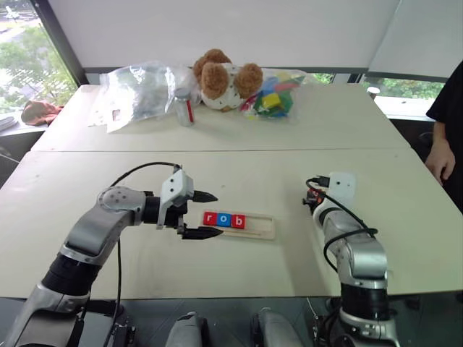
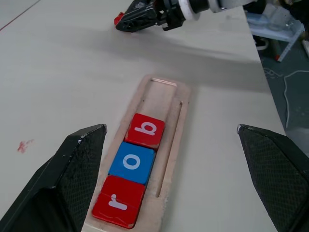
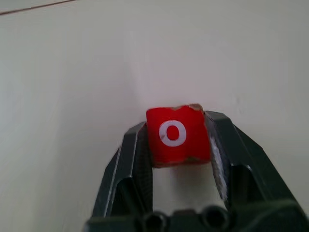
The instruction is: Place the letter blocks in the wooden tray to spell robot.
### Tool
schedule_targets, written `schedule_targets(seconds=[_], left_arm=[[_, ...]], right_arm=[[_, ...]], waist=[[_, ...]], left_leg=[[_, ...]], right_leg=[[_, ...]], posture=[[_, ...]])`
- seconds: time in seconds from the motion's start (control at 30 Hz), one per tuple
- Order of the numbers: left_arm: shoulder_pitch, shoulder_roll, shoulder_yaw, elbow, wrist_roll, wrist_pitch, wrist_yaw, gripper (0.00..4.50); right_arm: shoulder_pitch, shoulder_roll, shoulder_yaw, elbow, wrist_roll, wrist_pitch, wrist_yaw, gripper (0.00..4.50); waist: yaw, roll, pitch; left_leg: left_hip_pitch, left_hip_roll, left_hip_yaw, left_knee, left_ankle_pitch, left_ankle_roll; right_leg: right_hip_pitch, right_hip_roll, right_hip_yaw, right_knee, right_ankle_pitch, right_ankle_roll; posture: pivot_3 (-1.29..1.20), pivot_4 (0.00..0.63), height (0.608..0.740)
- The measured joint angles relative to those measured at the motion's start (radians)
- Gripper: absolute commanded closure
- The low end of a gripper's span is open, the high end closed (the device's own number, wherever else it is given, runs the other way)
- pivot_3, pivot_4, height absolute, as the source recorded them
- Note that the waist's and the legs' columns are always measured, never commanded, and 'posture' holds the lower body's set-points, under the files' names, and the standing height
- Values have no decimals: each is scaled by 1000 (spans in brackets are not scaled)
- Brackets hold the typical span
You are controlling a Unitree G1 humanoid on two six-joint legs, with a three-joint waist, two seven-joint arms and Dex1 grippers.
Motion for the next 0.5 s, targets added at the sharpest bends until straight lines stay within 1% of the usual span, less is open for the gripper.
schedule_targets(seconds=[0.07, 0.1, 0.27, 0.3, 0.33, 0.43, 0.47, 0.5], left_arm=[[-2, -1, -5, 0, 0, 0, -9, 0], [-4, -3, -7, 3, 0, -1, -10, 0], [-72, -43, -21, 58, 18, -28, -20, 0], [-78, -45, -26, 69, 22, -38, -28, 0], [-80, -46, -30, 80, 24, -42, -31, 0], [-85, -58, -42, 100, 36, -46, -40, 0], [-85, -58, -44, 103, 39, -46, -42, 0], [-85, -58, -44, 105, 41, -46, -45, 0]], right_arm=[[34, 38, 18, -118, -7, 99, -23, 3345], [47, 38, 31, -154, -10, 131, -28, 3345], [68, 32, 37, -188, -9, 245, -16, 3345], [75, 40, 30, -187, -7, 263, -13, 2845], [72, 48, 27, -189, -6, 268, -10, 2231], [66, 55, 14, -189, -7, 285, -4, 850], [64, 51, 10, -189, -8, 289, -3, 251], [62, 47, 9, -189, -8, 294, -3, 76]], waist=[[-1, 0, 0], [-1, 0, 0], [1, -1, -1], [1, -1, -1], [0, -1, -1], [-5, -1, -1], [-7, -1, -1], [-8, -1, -1]], left_leg=[[0, 0, 0, 0, -1, 1], [0, -1, 0, 1, -1, 2], [0, -3, 0, 2, -2, 3], [0, -3, 0, 2, -2, 3], [1, -2, 0, 1, -2, 3], [1, -1, 0, 0, -2, 3], [1, -1, 0, 1, -2, 3], [1, -1, 0, 1, -2, 3]], right_leg=[[0, 0, 0, 0, 0, 0], [0, -1, 0, 0, 0, 0], [2, -1, 0, 0, 0, 0], [1, 0, 0, 0, 0, 0], [1, 0, 0, 0, 0, 0], [1, 1, 0, -1, 0, 0], [1, 1, 0, -1, 0, 0], [1, 1, 1, 0, 0, 0]], posture=[[0, 150, 740], [0, 150, 740], [0, 150, 740], [0, 150, 740], [0, 150, 740], [0, 150, 740], [0, 150, 740], [0, 150, 740]])
